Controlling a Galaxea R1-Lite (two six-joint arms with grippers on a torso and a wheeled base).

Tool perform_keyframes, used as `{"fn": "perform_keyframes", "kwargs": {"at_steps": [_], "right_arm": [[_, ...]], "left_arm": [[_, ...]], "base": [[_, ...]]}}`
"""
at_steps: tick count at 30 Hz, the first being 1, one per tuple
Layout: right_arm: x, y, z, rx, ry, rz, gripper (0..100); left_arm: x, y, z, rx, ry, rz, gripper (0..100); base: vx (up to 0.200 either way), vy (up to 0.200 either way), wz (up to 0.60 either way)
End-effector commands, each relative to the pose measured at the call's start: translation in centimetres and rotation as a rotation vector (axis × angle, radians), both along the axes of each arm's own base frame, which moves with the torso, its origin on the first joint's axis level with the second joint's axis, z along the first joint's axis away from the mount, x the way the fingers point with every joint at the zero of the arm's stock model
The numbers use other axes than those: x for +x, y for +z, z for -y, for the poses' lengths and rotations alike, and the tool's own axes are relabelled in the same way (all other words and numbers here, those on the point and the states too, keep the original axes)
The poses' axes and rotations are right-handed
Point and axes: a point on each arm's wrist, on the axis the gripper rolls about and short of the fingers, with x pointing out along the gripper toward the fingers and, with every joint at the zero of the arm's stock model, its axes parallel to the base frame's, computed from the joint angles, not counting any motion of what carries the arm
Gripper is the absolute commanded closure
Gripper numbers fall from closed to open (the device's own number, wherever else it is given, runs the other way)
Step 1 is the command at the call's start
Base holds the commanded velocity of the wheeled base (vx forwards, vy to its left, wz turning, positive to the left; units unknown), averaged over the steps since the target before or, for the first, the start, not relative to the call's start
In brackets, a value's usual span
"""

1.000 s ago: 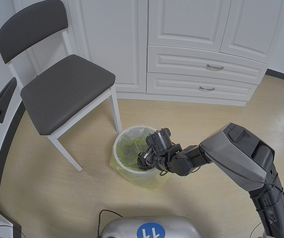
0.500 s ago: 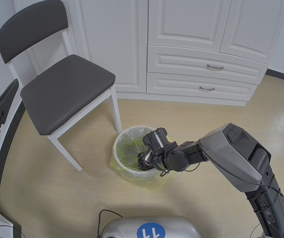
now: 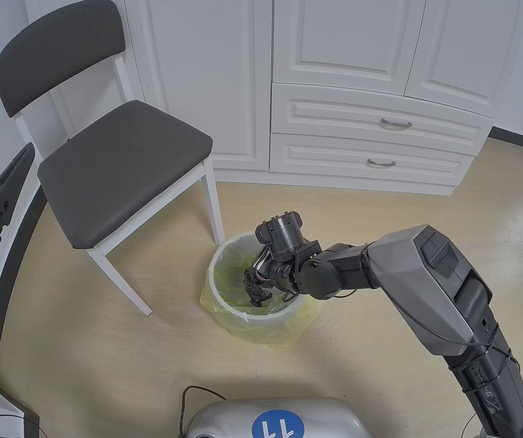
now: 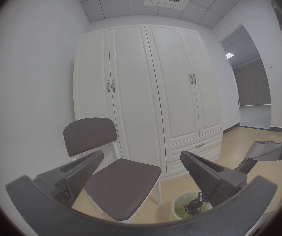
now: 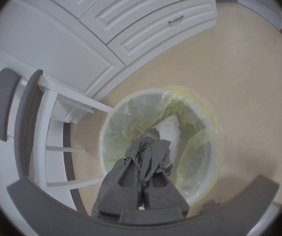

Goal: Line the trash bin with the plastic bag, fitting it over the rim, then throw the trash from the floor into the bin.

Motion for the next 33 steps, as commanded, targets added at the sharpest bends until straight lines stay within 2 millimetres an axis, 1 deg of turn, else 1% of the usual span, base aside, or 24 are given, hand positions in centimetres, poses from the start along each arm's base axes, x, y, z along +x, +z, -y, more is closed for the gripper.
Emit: {"fn": "perform_keyframes", "kwargs": {"at_steps": [1, 4, 10, 11, 12, 15, 24, 28, 33], "right_arm": [[0.6, -2.1, -0.5, -0.051, 0.041, 0.009, 100], [0.6, -3.9, -0.5, -0.078, 0.051, -0.020, 100], [0.6, -5.2, -0.5, -0.095, 0.061, -0.045, 100], [0.6, -5.3, -0.5, -0.095, 0.061, -0.045, 100], [0.5, -6.1, -0.5, -0.111, 0.070, -0.056, 100], [0.5, -6.7, -0.5, -0.137, 0.085, -0.058, 100], [0.4, -7.2, -0.5, -0.149, 0.080, -0.063, 100], [0.4, -7.1, -0.5, -0.143, 0.076, -0.059, 100], [0.6, -4.3, -0.6, -0.049, 0.029, -0.029, 100]], "left_arm": [[0.3, -0.4, 0.0, 0.008, 0.015, -0.018, 0], [0.3, -0.5, -0.1, 0.012, 0.018, -0.023, 0], [1.4, -1.1, 0.3, 0.026, 0.018, -0.065, 0], [1.4, -1.1, 0.3, 0.026, 0.018, -0.065, 0], [1.5, -1.2, 0.4, 0.028, 0.018, -0.069, 0], [1.5, -1.2, 0.4, 0.028, 0.018, -0.068, 0], [1.3, -1.2, 0.3, 0.028, 0.017, -0.063, 0], [1.3, -1.2, 0.3, 0.028, 0.017, -0.063, 0], [1.3, -1.1, 0.3, 0.027, 0.017, -0.060, 0]], "base": [[0.000, 0.000, 0.00], [0.000, 0.000, 0.00], [0.000, 0.000, 0.00], [0.000, 0.000, 0.00], [0.000, 0.000, 0.00], [0.000, 0.000, 0.00], [0.000, 0.000, 0.00], [0.000, 0.000, 0.00], [0.000, 0.000, 0.00]]}}
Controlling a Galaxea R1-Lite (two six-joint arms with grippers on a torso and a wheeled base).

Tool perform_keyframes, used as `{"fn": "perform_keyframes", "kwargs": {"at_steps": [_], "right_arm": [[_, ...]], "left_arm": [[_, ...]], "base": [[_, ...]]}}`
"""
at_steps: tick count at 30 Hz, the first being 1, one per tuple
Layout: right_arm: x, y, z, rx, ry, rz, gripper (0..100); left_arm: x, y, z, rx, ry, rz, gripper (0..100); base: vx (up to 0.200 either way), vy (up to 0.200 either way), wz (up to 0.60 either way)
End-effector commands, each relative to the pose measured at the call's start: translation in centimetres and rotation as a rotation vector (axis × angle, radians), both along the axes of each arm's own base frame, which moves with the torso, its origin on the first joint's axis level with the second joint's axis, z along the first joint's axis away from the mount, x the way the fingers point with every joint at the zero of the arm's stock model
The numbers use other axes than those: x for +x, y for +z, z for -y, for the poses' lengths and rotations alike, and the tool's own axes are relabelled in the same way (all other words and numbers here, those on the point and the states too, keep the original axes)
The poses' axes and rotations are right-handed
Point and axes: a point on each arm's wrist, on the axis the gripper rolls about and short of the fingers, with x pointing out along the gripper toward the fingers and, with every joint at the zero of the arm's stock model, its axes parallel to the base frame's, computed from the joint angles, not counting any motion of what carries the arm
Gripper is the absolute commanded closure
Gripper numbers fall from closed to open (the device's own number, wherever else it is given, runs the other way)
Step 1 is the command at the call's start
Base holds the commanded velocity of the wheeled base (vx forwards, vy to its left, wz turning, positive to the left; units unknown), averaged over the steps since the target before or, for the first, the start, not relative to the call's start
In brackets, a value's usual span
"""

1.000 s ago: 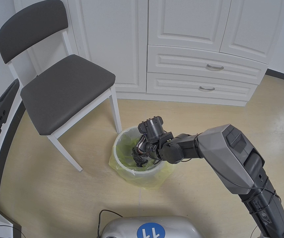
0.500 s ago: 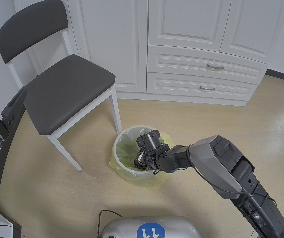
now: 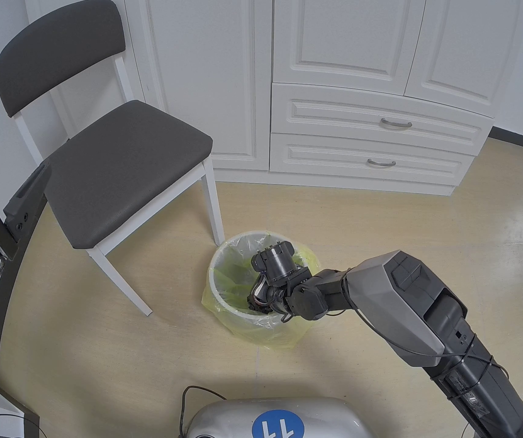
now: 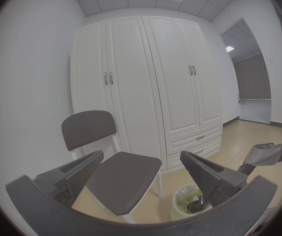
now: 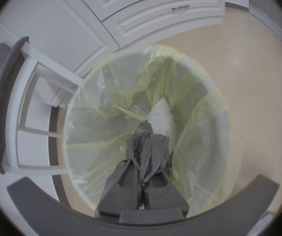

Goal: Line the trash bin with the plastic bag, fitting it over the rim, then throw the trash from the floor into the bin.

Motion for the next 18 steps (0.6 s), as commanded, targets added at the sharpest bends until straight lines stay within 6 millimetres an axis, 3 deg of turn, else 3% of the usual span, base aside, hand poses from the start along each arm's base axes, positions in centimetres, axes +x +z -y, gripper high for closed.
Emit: {"fn": "perform_keyframes", "kwargs": {"at_steps": [1, 4, 10, 18], "right_arm": [[0.1, 2.6, -0.1, 0.058, -0.021, 0.032, 100], [0.0, 4.9, -0.1, 0.104, -0.036, 0.051, 100], [-0.6, 5.3, -1.0, 0.118, -0.011, 0.060, 100], [-0.6, 2.3, -0.9, 0.031, 0.034, 0.033, 100]], "left_arm": [[-0.1, 0.0, 0.0, -0.001, 0.000, 0.002, 0], [0.0, 0.0, 0.0, 0.002, 0.001, 0.000, 0], [0.2, -0.1, 0.1, 0.005, -0.002, -0.009, 0], [0.4, -0.3, 0.2, 0.008, -0.004, -0.018, 0]], "base": [[0.000, 0.000, 0.00], [0.000, 0.000, 0.00], [0.000, 0.000, 0.00], [0.000, 0.000, 0.00]]}}
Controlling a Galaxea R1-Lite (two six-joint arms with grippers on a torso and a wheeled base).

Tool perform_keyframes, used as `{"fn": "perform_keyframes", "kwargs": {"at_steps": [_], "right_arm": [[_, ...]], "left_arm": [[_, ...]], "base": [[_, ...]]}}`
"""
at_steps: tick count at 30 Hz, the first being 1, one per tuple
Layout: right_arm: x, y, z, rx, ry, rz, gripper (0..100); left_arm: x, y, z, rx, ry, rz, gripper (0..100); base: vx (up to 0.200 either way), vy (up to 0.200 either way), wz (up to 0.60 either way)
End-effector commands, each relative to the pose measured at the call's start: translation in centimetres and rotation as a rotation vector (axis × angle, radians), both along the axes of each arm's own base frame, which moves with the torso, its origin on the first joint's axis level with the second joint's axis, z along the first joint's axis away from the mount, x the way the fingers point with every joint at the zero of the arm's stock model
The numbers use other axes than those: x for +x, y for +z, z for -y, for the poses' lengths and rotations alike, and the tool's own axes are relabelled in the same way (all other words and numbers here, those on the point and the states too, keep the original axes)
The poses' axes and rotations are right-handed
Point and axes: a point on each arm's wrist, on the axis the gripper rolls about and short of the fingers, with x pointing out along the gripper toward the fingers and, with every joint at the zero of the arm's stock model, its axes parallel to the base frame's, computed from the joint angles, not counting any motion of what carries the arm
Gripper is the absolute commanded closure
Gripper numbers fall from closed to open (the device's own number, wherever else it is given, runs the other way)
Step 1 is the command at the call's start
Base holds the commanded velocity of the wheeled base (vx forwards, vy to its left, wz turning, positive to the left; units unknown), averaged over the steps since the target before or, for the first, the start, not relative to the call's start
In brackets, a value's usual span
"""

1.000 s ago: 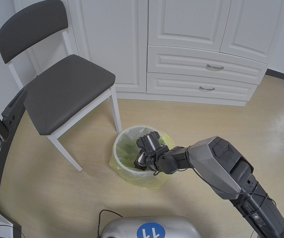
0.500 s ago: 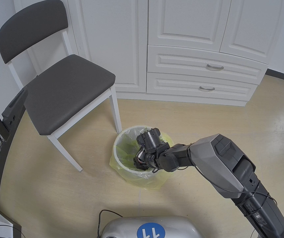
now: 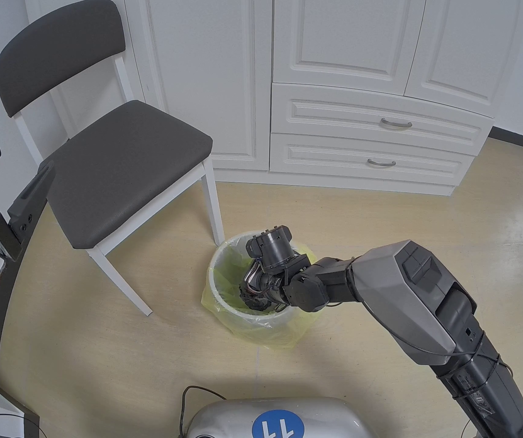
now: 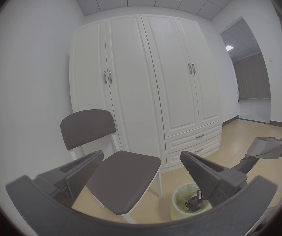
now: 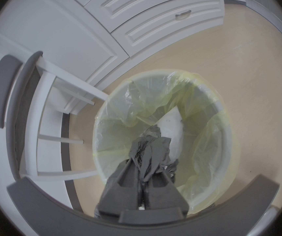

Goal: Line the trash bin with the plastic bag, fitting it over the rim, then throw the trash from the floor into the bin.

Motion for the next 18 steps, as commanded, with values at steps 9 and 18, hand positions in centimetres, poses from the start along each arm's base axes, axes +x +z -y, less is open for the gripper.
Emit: {"fn": "perform_keyframes", "kwargs": {"at_steps": [9, 18], "right_arm": [[-0.1, -4.3, 0.2, -0.128, 0.050, -0.045, 100], [0.0, -4.6, 0.3, -0.137, 0.050, -0.046, 100]], "left_arm": [[0.6, -0.4, 0.2, 0.008, -0.001, -0.021, 0], [0.9, -0.5, 0.4, 0.012, -0.001, -0.033, 0]], "base": [[0.000, 0.000, 0.00], [0.000, 0.000, 0.00]]}}
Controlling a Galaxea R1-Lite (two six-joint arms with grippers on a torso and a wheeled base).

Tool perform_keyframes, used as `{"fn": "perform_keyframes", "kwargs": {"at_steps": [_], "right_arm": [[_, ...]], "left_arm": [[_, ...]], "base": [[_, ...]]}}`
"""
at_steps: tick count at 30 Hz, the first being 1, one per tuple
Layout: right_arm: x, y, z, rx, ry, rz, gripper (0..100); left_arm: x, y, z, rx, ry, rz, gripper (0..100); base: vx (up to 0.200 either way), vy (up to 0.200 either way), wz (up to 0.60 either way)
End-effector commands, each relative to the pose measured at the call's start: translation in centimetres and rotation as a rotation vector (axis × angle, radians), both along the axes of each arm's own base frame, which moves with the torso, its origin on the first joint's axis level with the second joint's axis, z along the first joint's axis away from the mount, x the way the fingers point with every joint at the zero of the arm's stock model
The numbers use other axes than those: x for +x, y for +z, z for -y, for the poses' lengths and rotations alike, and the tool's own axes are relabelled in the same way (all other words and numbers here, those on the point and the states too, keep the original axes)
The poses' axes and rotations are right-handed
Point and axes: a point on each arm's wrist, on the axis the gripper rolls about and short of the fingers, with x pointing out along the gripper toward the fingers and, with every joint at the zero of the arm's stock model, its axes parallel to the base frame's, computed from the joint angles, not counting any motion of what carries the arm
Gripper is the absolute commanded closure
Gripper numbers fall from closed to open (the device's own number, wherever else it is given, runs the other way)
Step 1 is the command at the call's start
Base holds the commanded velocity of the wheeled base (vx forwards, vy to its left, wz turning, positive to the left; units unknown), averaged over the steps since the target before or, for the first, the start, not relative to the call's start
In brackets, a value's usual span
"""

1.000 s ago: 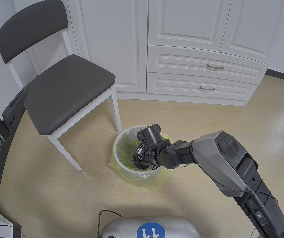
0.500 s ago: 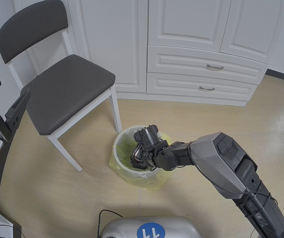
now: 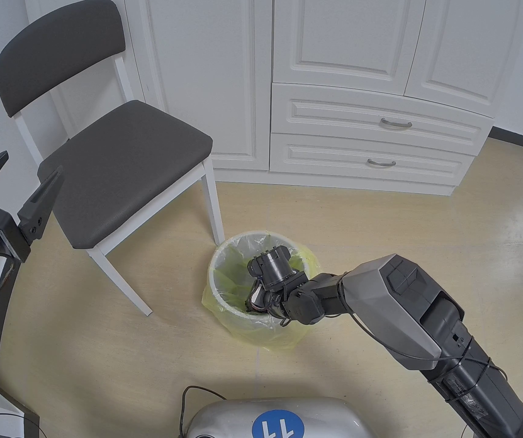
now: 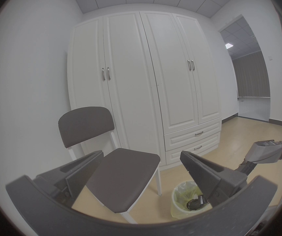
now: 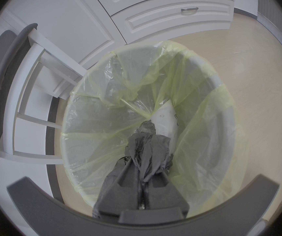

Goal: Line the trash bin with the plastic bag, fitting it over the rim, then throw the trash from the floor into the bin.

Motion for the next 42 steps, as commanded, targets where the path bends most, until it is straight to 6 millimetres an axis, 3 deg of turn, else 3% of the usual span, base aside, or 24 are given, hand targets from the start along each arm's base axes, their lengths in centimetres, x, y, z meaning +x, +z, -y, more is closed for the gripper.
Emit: {"fn": "perform_keyframes", "kwargs": {"at_steps": [1, 11, 31, 32, 42], "right_arm": [[0.0, -0.1, -0.1, 0.001, 0.000, 0.001, 100], [-0.1, 3.8, -0.4, 0.097, -0.041, 0.043, 100], [-0.1, 2.8, -0.3, 0.074, -0.035, 0.031, 100], [-0.1, 2.8, -0.3, 0.075, -0.035, 0.032, 0], [-0.1, 2.6, -0.4, 0.075, -0.035, 0.032, 0]], "left_arm": [[0.2, -0.1, 0.1, 0.003, 0.001, -0.007, 0], [0.1, -0.2, 0.0, 0.003, 0.001, -0.009, 0], [0.2, -0.4, 0.1, 0.010, 0.000, -0.017, 0], [0.2, -0.4, 0.1, 0.010, 0.000, -0.017, 0], [0.0, -0.3, 0.0, 0.007, 0.000, -0.011, 0]], "base": [[0.000, 0.000, 0.00], [0.000, 0.000, 0.00], [0.000, 0.000, 0.00], [0.000, 0.000, 0.00], [0.000, 0.000, 0.00]]}}
